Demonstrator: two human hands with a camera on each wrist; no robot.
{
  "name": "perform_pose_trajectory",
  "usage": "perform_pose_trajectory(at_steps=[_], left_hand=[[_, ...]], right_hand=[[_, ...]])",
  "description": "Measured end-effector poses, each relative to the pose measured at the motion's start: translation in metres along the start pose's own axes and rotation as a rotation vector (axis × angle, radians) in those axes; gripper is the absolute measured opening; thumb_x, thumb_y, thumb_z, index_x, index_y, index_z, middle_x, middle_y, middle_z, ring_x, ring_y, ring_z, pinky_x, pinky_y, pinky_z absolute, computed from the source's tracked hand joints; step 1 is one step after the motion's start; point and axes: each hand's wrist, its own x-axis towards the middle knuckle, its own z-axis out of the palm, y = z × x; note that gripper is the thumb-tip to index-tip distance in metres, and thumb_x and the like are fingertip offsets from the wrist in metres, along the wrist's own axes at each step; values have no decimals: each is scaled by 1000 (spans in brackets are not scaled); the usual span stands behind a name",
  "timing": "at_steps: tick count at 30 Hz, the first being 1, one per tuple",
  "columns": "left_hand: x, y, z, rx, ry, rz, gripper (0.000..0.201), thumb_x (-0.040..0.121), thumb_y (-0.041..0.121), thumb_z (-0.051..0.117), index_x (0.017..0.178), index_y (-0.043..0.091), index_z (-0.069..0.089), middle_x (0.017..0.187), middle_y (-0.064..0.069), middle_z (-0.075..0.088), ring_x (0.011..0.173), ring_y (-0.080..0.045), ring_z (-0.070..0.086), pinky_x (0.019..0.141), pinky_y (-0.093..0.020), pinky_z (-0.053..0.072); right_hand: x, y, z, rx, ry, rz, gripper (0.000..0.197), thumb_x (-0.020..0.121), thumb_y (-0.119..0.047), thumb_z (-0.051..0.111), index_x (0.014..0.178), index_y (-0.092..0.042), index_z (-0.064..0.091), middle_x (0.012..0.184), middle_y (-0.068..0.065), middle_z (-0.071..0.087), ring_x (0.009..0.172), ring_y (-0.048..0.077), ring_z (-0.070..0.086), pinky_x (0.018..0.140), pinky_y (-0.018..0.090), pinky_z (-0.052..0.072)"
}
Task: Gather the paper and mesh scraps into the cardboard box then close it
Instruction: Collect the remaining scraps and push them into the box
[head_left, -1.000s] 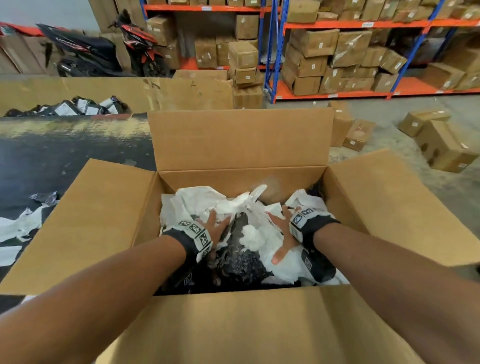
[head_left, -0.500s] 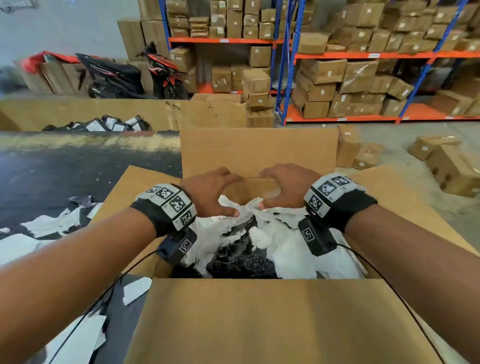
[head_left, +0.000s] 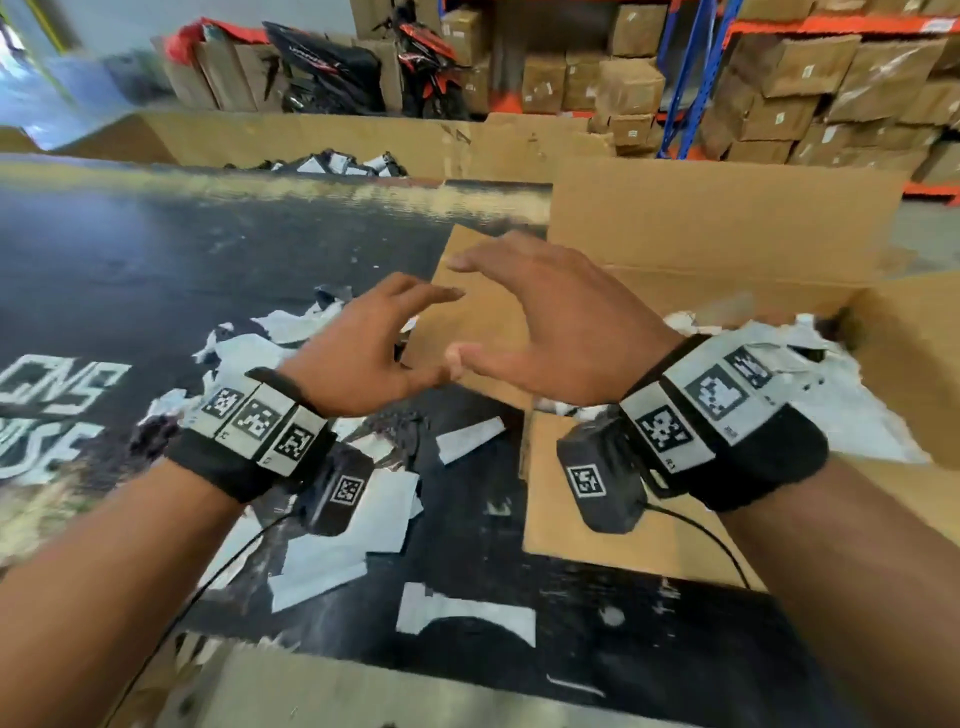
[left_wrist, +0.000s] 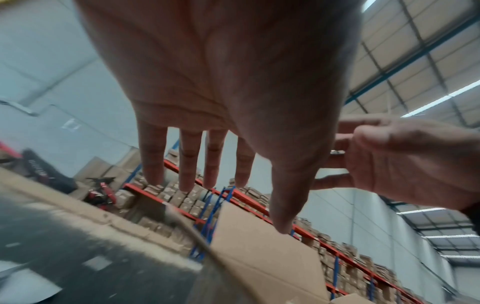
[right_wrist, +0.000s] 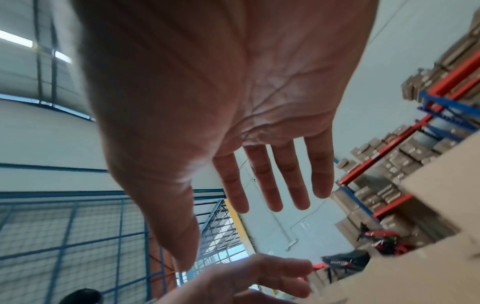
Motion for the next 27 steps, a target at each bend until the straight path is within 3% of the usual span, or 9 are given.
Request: perform_pose_trajectory(at_steps=[2,6,8,10,12,14,17,21,27], left_hand=[[-40,-36,2,-15,1,-29,77,77,60,61,145,26,47,134,-2,51,121,-17,53,102,-28,42],[-122,-109,23,-15,-95,-248,112,62,84,57,154,26,32,148,-14,35,137,-33,39,113,-52,37],[-161,-141,36,56,-178,-410,137,43,101,56,157,42,10,160,-13,11,149,-41,18,112,-66,31],[-195,-169,47,112,-289,-567,149,30,100,63,150,57,-14,164,-3,-17,152,-41,-10,110,-77,17],[-224,-193,59,132,-382,-638,153,27,100,63,145,60,-25,161,1,-33,150,-40,-22,110,-79,10],[-245,-211,71,160,-446,-641,145,36,105,54,145,56,-29,159,-1,-40,148,-39,-27,113,-77,6],[-256,-228,84,203,-463,-546,118,62,102,37,147,52,-28,157,-1,-43,145,-35,-35,115,-74,1],[-220,-237,89,185,-456,-427,90,83,87,27,152,52,-19,159,2,-39,147,-32,-32,112,-73,5],[-158,-229,54,274,-529,-337,83,91,69,46,157,48,-1,169,4,-6,155,-31,-2,117,-64,26]], right_hand=[[11,-36,39,90,-9,-22,73,82,-57,68,146,-30,44,135,-4,52,125,14,50,100,36,45],[24,-82,131,181,-105,-8,84,77,-58,74,149,-32,37,144,-4,42,132,17,44,103,41,45],[22,-82,175,152,-263,102,108,69,-69,75,155,-39,16,159,0,20,147,25,25,113,49,37],[14,-71,214,76,-423,249,135,55,-81,76,153,-46,-11,166,1,-13,153,35,-3,119,58,22],[3,-60,250,41,-516,383,150,42,-89,72,146,-50,-29,161,2,-33,150,39,-19,118,65,12],[-8,-55,281,8,-573,455,149,39,-97,62,143,-51,-34,157,4,-40,147,40,-26,117,67,3],[-14,-59,317,-125,-605,445,124,60,-99,41,150,-46,-25,159,5,-38,145,40,-31,117,65,-8],[31,-71,344,-175,-562,390,97,81,-85,36,154,-44,-15,161,6,-32,147,36,-28,119,60,-8],[94,-77,335,-167,-534,312,99,82,-77,51,158,-39,-1,165,9,-20,150,39,-16,121,58,3]])
